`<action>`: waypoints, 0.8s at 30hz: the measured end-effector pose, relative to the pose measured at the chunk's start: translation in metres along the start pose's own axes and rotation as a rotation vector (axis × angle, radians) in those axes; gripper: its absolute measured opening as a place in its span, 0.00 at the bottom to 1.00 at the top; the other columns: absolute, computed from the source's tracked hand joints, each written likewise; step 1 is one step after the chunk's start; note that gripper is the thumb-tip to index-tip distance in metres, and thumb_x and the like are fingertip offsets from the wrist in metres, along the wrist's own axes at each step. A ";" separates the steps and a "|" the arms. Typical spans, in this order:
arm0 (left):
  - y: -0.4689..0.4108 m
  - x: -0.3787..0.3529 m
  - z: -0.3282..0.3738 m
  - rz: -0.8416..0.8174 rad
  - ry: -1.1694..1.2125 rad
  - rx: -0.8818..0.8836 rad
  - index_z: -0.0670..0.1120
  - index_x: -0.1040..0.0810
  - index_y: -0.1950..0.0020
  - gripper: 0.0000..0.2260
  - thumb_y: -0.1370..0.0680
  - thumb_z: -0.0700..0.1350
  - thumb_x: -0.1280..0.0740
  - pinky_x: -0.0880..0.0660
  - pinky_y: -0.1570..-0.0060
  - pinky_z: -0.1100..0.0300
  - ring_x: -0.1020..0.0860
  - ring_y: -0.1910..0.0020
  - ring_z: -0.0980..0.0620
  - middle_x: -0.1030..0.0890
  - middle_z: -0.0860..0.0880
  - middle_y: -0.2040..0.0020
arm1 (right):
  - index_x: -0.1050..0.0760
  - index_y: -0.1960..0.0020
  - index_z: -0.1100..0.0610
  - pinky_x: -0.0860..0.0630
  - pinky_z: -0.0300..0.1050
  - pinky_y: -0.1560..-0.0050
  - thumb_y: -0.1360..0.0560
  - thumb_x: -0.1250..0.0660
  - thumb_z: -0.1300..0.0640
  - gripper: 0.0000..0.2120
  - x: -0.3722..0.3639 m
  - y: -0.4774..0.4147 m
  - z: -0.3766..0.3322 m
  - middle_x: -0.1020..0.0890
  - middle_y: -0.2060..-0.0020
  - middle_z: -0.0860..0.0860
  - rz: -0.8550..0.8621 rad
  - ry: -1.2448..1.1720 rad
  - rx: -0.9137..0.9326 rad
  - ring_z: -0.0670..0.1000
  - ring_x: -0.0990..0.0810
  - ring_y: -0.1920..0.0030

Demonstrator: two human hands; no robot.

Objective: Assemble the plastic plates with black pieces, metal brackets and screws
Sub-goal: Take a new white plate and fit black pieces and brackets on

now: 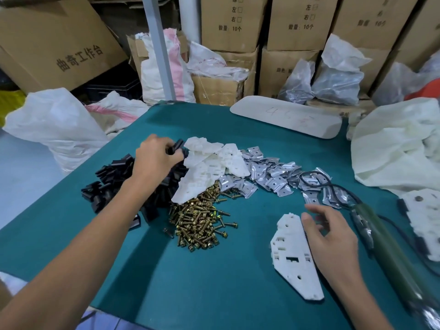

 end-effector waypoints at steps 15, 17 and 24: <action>0.122 -0.085 0.150 -0.346 0.116 -0.284 0.50 0.23 0.34 0.21 0.23 0.60 0.31 0.33 0.39 0.59 0.31 0.39 0.50 0.29 0.51 0.40 | 0.22 0.44 0.42 0.19 0.52 0.53 0.19 0.34 0.58 0.11 0.013 -0.021 0.021 0.14 0.60 0.48 -0.066 -0.220 -0.287 0.46 0.18 0.66; 0.133 -0.089 0.156 -0.293 0.044 -0.289 0.50 0.24 0.36 0.26 0.24 0.67 0.36 0.33 0.38 0.55 0.36 0.40 0.49 0.30 0.49 0.42 | 0.26 0.44 0.42 0.23 0.42 0.59 0.18 0.36 0.56 0.09 0.013 -0.020 0.030 0.14 0.61 0.42 -0.071 -0.136 -0.288 0.42 0.18 0.68; 0.173 -0.117 0.176 -0.512 0.148 -0.186 0.55 0.29 0.46 0.27 0.32 0.73 0.35 0.34 0.46 0.59 0.37 0.45 0.52 0.32 0.56 0.47 | 0.21 0.43 0.46 0.18 0.46 0.52 0.18 0.41 0.61 0.14 0.010 -0.016 0.035 0.15 0.52 0.44 -0.118 -0.145 -0.348 0.45 0.12 0.59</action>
Point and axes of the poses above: each hand's wrist, its own y-axis away from the middle knuckle, its own x-axis out of the back of the hand, z = x × y, the point moved 5 cm from there along -y, towards the middle knuckle
